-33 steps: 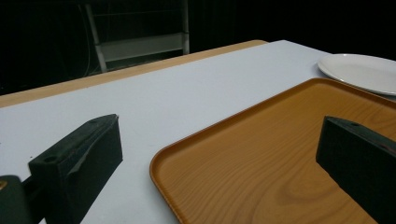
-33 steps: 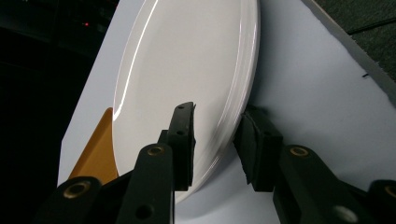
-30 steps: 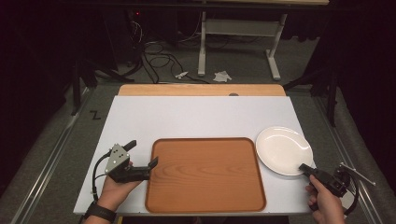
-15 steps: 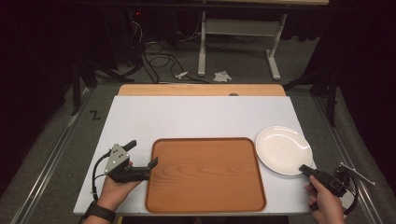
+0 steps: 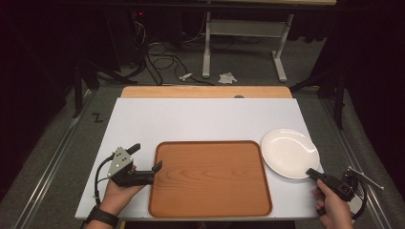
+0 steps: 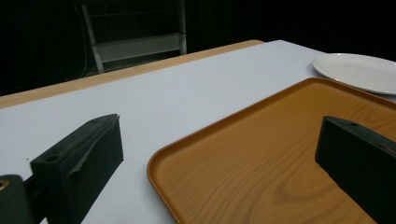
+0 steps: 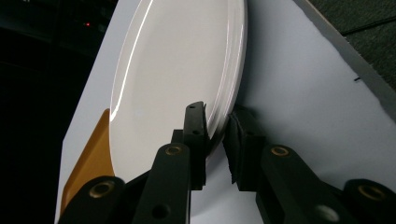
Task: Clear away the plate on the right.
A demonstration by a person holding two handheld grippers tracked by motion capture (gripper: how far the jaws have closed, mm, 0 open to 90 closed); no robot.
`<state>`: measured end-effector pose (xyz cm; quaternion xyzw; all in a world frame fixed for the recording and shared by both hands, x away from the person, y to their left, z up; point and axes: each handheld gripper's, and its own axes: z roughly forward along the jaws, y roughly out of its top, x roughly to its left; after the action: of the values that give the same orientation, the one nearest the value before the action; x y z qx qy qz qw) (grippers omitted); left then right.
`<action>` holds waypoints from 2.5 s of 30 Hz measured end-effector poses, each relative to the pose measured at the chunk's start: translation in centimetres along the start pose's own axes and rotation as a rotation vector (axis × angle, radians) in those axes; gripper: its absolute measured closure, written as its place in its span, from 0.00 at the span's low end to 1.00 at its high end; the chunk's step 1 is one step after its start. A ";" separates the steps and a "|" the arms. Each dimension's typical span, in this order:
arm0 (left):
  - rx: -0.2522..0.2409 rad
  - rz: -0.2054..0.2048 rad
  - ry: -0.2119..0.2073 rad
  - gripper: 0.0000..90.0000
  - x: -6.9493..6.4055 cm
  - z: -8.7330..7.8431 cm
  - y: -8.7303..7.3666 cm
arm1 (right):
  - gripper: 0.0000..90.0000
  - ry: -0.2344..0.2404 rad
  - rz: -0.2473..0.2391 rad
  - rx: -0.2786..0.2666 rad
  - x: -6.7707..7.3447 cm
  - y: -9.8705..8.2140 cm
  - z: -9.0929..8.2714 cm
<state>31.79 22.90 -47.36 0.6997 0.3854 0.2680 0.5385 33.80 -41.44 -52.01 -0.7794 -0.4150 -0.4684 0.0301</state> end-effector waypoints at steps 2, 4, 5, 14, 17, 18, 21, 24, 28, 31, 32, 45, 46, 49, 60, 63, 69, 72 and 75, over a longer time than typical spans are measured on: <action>-0.002 0.007 -0.001 0.02 0.0 0.0 0.0 | 0.91 0.014 0.011 -0.006 -0.2 -0.1 0.0; -0.001 0.008 -0.001 0.02 0.0 -0.1 0.0 | 0.92 0.028 0.033 -0.008 -0.3 0.0 0.0; 0.001 0.006 -0.001 0.02 0.0 -0.1 0.0 | 0.92 0.033 0.043 -0.009 -0.4 -0.1 0.0; -0.008 0.006 0.003 0.02 0.0 -0.2 0.1 | 0.96 0.059 0.054 -0.037 -0.4 0.0 -0.4; -0.008 0.005 0.001 0.02 0.0 -0.1 0.1 | 0.98 0.077 0.045 -0.060 -0.2 0.0 -0.6; -0.007 0.006 0.000 0.02 0.0 -0.1 0.1 | 0.99 0.082 0.038 -0.071 -0.2 0.1 -0.7; -0.008 0.008 -0.002 0.02 -0.1 -0.1 0.1 | 1.00 0.089 0.026 -0.084 0.1 0.1 -0.9; -0.011 0.008 -0.002 0.02 -0.1 -0.2 0.1 | 1.00 0.086 0.002 -0.098 0.3 0.1 -1.0; -0.010 0.009 -0.002 0.02 0.0 -0.2 0.1 | 1.00 0.083 -0.009 -0.115 0.5 0.0 -1.1; -0.009 0.010 -0.004 0.02 0.0 -0.1 0.1 | 1.00 0.079 -0.009 -0.117 0.6 0.1 -1.2; -0.009 0.010 -0.004 0.02 0.0 -0.1 0.1 | 1.00 0.077 -0.012 -0.121 0.6 0.1 -1.1; -0.011 0.008 -0.003 0.02 -0.1 -0.1 0.1 | 1.00 0.117 0.048 -0.156 0.1 0.2 -1.8; -0.012 0.009 -0.002 0.02 -0.1 -0.1 0.1 | 1.00 0.121 0.041 -0.159 0.1 0.2 -1.8; -0.013 0.008 -0.001 0.02 0.0 -0.1 0.1 | 1.00 0.127 0.033 -0.169 0.5 0.2 -2.0; -0.015 0.010 0.001 0.02 0.0 -0.2 0.1 | 1.00 0.161 0.014 -0.174 1.4 0.1 -2.2; -0.013 0.010 0.002 0.02 0.0 -0.2 0.1 | 1.00 0.177 0.011 -0.180 1.5 0.1 -2.4; -0.019 0.013 0.007 0.02 0.0 -0.3 0.1 | 1.00 0.208 -0.007 -0.187 2.0 0.0 -2.6; -0.032 0.018 0.028 0.00 0.0 -0.3 0.1 | 1.00 0.223 -0.014 -0.180 2.3 -0.1 -2.5; -0.059 0.026 0.060 0.00 0.0 -0.6 0.2 | 1.00 0.239 -0.016 -0.172 2.6 -0.2 -2.5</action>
<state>31.39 23.22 -47.00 0.6801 0.3840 0.3071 0.5438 32.47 -40.74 -48.74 -0.7144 -0.3730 -0.5919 0.0084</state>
